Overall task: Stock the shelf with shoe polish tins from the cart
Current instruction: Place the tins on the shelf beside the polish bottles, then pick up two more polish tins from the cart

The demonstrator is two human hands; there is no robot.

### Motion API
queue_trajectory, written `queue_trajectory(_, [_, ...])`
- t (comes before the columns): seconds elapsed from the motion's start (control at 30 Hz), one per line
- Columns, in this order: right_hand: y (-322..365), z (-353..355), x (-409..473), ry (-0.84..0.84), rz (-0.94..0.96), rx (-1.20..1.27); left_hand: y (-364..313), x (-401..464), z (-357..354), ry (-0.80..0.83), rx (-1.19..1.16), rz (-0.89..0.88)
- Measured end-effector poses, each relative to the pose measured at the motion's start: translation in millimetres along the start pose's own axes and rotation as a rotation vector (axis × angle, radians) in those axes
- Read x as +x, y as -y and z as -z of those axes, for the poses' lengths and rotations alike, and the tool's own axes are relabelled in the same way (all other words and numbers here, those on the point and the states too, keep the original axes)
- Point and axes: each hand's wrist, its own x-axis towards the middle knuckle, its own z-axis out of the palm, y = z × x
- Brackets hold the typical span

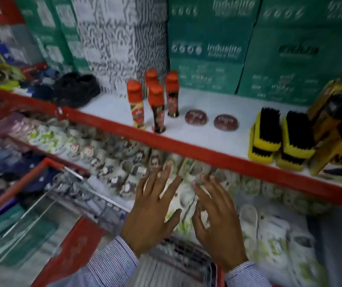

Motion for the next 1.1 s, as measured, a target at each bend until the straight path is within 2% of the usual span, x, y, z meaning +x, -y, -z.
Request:
queue_trajectory(0.13, [-12.9,-69.7,-75.9,0.282,-0.108,-0.023,20.5,-80.7,-80.1,0.239,0.022,0.119])
queue_trajectory(0.3, [-31.9,-155.1,-162.4,0.676,-0.323,-0.140,45.5,-172.1,-188.5,0.634,0.040,0.264])
queue_trajectory(0.5, [-43.0,-238.4,-214.9,0.851,-0.270,-0.231,50.0,-235.5,-285.8,0.933,-0.007,0.383])
queue_trajectory(0.57, [-50.6,-257.8,-233.5,0.903,-0.318,-0.264,48.4,-247.0,-307.1,0.970,-0.031,0.375])
queue_trajectory(0.67, [-69.4,-289.4,-267.3,1.105,-0.441,-0.292,47.1,-260.7,-335.5,1.005,-0.103,0.341])
queue_trajectory(0.73, [-75.7,-305.2,-283.3,1.160,-0.489,-0.313,44.3,-268.2,-350.4,1.023,-0.111,0.312])
queue_trajectory(0.83, [-80.1,-329.7,-301.8,1.174,-0.536,-0.359,44.8,-272.6,-373.9,1.075,-0.162,0.320])
queue_trajectory(0.97, [-81.0,-339.3,-294.4,1.121,-0.494,-0.464,45.7,-271.7,-385.9,1.066,-0.197,0.297])
queue_trajectory(1.1, [-76.2,-312.3,-259.9,1.082,-0.574,-0.368,44.7,-243.3,-345.8,0.957,-0.193,0.348])
